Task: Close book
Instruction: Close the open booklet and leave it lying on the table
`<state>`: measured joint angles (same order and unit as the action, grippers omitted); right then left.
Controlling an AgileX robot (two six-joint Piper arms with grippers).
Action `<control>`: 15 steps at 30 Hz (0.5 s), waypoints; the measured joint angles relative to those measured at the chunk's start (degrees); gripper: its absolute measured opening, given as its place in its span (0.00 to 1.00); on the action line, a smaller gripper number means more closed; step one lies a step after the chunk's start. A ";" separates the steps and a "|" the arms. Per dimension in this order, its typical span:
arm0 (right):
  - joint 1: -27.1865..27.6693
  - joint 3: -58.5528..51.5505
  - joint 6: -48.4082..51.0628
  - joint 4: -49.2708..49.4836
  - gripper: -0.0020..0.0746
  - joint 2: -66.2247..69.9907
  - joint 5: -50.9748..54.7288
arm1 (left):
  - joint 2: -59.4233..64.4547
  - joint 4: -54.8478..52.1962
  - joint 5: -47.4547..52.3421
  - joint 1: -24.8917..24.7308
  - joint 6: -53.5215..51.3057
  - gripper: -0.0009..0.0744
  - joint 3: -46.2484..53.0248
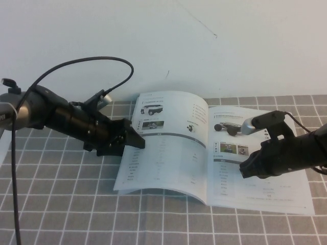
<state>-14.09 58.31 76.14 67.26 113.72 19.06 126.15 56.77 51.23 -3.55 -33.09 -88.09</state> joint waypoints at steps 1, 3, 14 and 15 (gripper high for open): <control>0.00 0.00 0.00 0.00 0.02 0.00 0.00 | 0.35 1.03 0.98 0.00 -0.62 0.67 -0.13; 0.00 0.00 0.00 0.00 0.02 0.00 0.00 | 0.61 3.28 2.68 0.00 -1.72 0.67 -0.33; 0.00 0.00 0.00 0.00 0.02 0.00 0.00 | 0.73 29.15 14.94 0.00 -11.81 0.67 -0.37; 0.00 0.00 0.00 0.00 0.02 0.00 0.00 | 0.73 30.71 15.06 -0.13 -12.08 0.67 -0.37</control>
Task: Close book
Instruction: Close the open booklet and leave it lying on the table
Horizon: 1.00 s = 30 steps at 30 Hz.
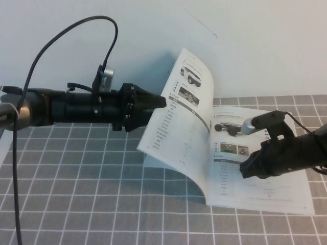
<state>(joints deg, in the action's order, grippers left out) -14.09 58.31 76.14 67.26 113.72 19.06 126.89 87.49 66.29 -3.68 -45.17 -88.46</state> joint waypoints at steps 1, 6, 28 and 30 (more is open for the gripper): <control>0.00 0.00 0.00 0.00 0.02 -0.13 0.00 | 0.00 1.43 0.00 0.00 -0.31 0.67 0.00; 0.00 -0.12 -0.04 -0.43 0.02 -2.91 0.76 | 0.00 4.09 0.00 -1.58 -0.61 0.67 0.00; 0.00 -0.30 -0.04 -1.38 0.02 -47.87 -2.58 | 0.00 8.63 0.01 -20.28 -3.94 0.67 -5.44; 0.00 -0.30 -0.04 -1.41 0.02 -49.29 -1.20 | 0.00 8.63 0.14 -21.80 -4.54 0.67 -6.70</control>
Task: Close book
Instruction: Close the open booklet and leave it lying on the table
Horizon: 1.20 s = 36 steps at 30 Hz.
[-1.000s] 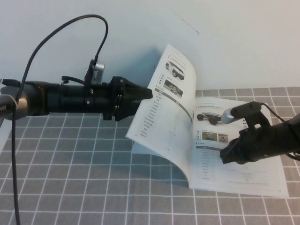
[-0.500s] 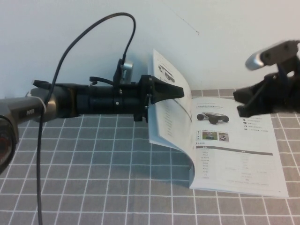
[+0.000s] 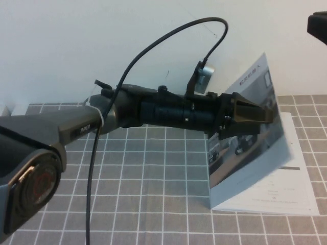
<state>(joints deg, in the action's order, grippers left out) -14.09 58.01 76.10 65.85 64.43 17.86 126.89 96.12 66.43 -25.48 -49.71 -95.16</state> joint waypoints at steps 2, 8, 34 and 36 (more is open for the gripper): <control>0.00 -0.05 0.00 -0.11 0.02 -0.53 1.77 | 0.00 -0.10 0.32 -1.19 -0.97 0.67 -1.24; 0.00 -0.15 -0.23 -0.47 0.02 -0.56 7.79 | 0.00 -0.10 -3.59 -2.90 -2.96 0.67 -2.39; 0.00 -0.15 -25.42 -29.81 0.02 -1.02 14.94 | 10.51 -11.54 -22.94 -3.47 1.06 0.01 -2.57; 0.00 -0.15 -25.42 -29.91 0.02 -1.12 14.94 | 10.51 -12.32 -22.94 -3.47 1.30 0.01 -2.80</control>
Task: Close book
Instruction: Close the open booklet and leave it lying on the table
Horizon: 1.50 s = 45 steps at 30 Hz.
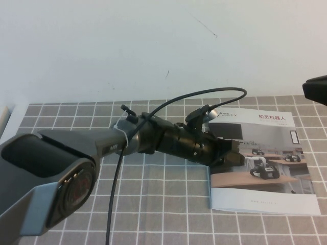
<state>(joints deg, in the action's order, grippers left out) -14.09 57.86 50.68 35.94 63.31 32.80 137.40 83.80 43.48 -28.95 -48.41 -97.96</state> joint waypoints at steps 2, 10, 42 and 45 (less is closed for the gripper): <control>0.00 0.00 0.00 -0.41 0.02 0.00 0.11 | 0.00 -0.45 0.00 0.00 0.24 0.01 -0.04; 0.00 0.00 -1.75 -10.13 0.02 -7.00 0.12 | -6.38 0.24 6.40 1.48 -1.86 0.01 0.07; 0.00 -39.81 -36.41 -42.39 0.02 -52.41 -13.46 | -77.73 -51.18 -25.73 11.02 13.78 0.01 37.34; 0.00 -44.20 -38.07 -46.27 0.02 -57.33 -17.98 | -81.34 -50.88 -29.85 11.02 13.78 0.01 44.04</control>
<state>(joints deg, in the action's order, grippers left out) -14.09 13.66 12.61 -10.33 5.98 14.82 56.06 32.92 13.63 -17.92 -34.62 -53.92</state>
